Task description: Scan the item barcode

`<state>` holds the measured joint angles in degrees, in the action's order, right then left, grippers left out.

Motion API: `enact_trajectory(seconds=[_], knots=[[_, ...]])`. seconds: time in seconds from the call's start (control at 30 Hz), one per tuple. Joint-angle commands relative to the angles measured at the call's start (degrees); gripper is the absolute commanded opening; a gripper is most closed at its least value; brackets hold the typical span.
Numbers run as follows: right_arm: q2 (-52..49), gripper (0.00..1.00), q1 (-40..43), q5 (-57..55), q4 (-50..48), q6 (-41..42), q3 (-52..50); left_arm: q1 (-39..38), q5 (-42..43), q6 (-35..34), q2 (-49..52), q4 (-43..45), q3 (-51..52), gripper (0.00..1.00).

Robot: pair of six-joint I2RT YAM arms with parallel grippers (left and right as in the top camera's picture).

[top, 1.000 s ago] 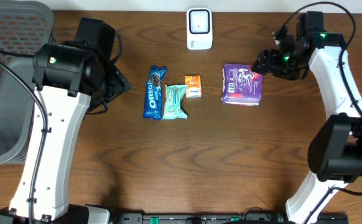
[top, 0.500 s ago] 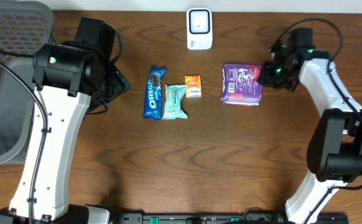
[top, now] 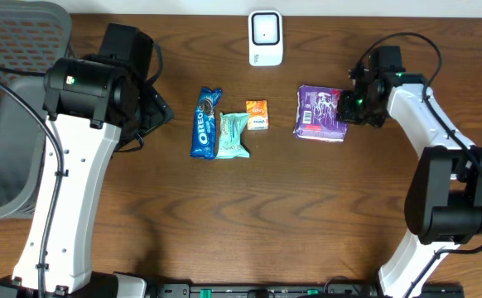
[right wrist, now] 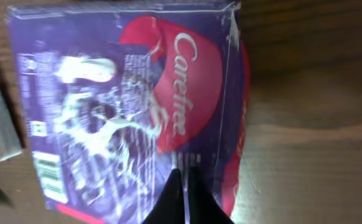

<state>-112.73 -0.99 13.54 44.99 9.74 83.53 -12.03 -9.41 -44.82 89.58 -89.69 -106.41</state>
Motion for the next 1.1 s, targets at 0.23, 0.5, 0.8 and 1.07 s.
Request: enact_trajectory(seconds=[0.23,0.5,0.8,1.07], knots=[[3.7,0.14,-4.2,-1.3,0.5,0.9,7.1,0.1,-1.2,-0.3,0.0,-0.2,0.1,0.98],[1.4,0.21,-7.0,-13.1,-3.1,1.0,-0.9,0.1,-1.2,-0.3,0.0,-0.2,0.1,0.98],[2.9,0.37,-5.6,-13.2,-0.1,0.9,3.2,0.1,-1.2,-0.3,0.0,-0.2,0.1,0.98],[4.5,0.85,-3.2,-13.3,7.4,-0.3,14.3,0.1,-1.2,-0.3,0.0,-0.2,0.1,0.98]])
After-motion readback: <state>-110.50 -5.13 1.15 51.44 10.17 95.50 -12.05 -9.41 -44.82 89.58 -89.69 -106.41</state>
